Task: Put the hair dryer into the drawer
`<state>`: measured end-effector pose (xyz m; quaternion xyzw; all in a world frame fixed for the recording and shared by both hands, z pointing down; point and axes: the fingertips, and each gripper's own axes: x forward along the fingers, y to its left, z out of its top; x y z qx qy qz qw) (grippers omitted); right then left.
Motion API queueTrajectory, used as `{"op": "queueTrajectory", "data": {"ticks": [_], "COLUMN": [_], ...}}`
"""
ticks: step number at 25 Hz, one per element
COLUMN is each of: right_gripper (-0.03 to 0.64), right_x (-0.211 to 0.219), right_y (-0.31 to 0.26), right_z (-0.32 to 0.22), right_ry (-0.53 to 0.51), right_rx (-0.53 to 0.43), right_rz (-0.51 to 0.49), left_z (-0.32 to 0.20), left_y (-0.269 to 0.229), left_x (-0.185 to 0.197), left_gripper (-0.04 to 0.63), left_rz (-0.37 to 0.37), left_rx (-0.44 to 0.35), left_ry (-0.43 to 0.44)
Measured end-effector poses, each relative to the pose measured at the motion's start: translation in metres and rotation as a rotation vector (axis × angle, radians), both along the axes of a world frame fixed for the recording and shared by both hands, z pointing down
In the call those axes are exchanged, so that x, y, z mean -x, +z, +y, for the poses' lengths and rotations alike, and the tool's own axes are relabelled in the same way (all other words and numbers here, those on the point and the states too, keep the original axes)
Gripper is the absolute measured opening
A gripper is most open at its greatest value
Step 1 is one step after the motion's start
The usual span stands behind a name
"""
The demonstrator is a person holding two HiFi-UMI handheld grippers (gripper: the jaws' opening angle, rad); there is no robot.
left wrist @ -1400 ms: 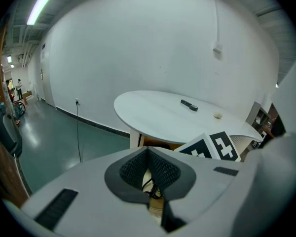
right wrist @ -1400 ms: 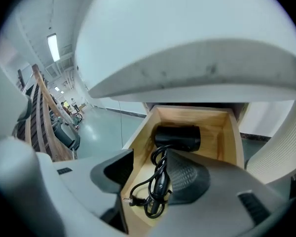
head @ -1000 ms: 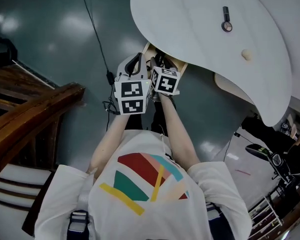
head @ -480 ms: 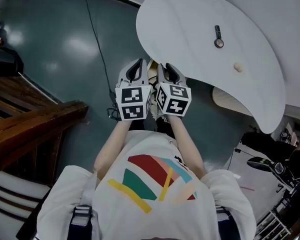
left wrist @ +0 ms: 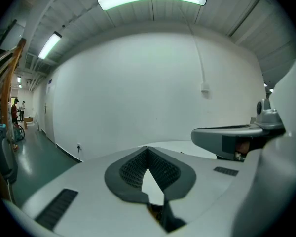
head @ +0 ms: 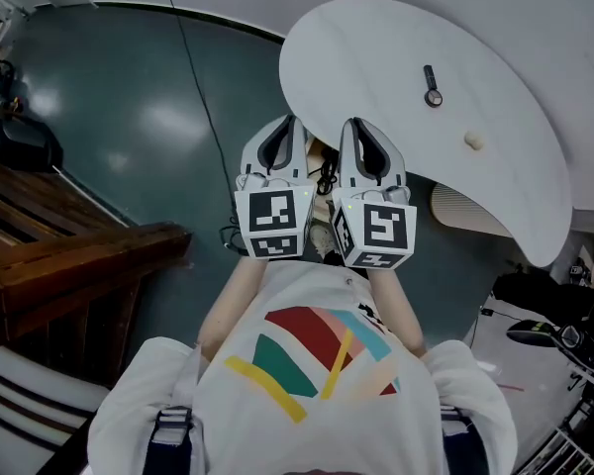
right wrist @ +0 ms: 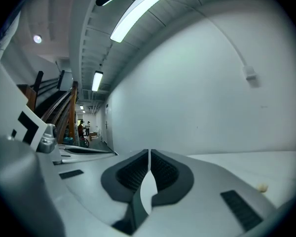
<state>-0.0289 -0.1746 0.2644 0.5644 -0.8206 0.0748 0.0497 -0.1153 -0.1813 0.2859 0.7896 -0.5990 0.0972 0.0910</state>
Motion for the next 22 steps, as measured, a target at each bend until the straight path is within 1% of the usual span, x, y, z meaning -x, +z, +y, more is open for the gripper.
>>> {"op": "queueTrajectory", "data": {"ticks": [3, 9, 14, 22], "right_gripper": [0.011, 0.011, 0.011, 0.011], "right_x": [-0.001, -0.01, -0.012, -0.01], "right_y": [-0.016, -0.025, -0.025, -0.024], "right_z": [0.008, 0.017, 0.018, 0.022], "right_ry": [0.002, 0.006, 0.008, 0.013], "right_rx": [-0.044, -0.064, -0.061, -0.069], "right_rz": [0.003, 0.028, 0.022, 0.022], "left_z": [0.004, 0.015, 0.017, 0.023], "left_y": [-0.015, -0.039, -0.044, -0.048], "left_x": [0.001, -0.003, 0.0, 0.006], "left_gripper": [0.015, 0.015, 0.015, 0.016], "left_rz": [-0.005, -0.021, -0.031, -0.026], "left_rx": [-0.037, -0.096, -0.108, -0.127], "left_ry": [0.0, 0.005, 0.0, -0.004]}}
